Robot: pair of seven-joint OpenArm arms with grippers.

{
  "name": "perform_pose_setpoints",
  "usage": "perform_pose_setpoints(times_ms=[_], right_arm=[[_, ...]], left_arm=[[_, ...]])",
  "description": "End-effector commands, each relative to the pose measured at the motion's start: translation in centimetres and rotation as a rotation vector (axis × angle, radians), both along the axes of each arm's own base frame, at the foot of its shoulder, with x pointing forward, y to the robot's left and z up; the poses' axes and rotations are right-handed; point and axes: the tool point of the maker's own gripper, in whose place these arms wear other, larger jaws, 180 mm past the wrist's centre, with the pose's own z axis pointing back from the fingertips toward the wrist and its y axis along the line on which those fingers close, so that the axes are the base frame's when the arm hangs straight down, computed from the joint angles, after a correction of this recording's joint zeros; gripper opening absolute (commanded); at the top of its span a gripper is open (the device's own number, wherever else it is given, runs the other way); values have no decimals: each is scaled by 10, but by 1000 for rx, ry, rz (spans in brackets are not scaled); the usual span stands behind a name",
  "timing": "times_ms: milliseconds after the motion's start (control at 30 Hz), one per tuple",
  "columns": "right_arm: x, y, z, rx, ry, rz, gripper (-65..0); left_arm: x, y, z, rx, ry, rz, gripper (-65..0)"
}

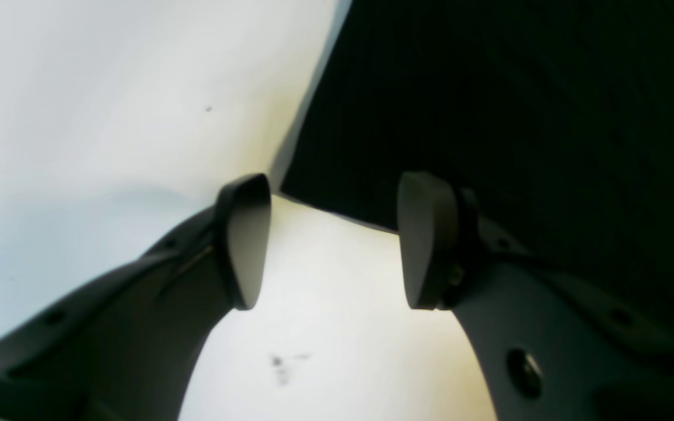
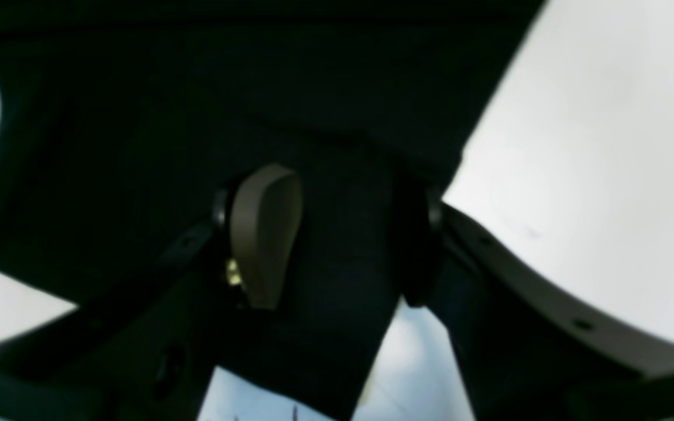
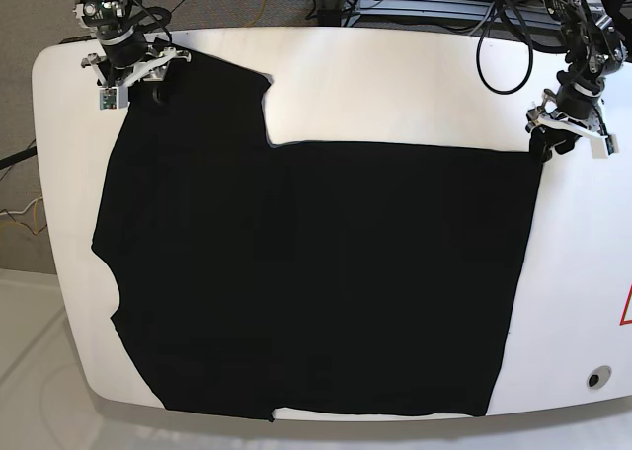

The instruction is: Fold the T-shirt properly

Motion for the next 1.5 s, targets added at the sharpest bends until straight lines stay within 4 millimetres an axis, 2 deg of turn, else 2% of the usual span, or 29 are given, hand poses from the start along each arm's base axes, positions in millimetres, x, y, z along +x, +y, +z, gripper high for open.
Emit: perform_pose_setpoints(times_ms=[0, 67, 400, 467, 733, 800, 867, 1467], right_arm=[[5, -3, 5, -3, -27, 11, -365], [-2, 9, -11, 30, 16, 28, -366], [-10, 10, -28, 56, 52, 6, -365], [-8, 4, -22, 38, 40, -1, -362], [-7, 7, -15, 30, 24, 29, -363], [-5, 6, -10, 21, 12, 41, -364], [0, -3, 5, -12, -23, 28, -362], [-3, -9, 8, -29, -24, 10, -356]], left_arm=[[2, 10, 10, 29, -22, 10, -335], [4, 14, 14, 24, -35, 19, -328], [3, 17, 7, 7, -20, 33, -327], [8, 13, 10, -7, -32, 22, -327], [11, 15, 7, -19, -33, 34, -327], [13, 16, 6, -23, -32, 37, -327], [11, 16, -2, -33, -7, 40, -327], [6, 17, -15, -60, 30, 50, -335]])
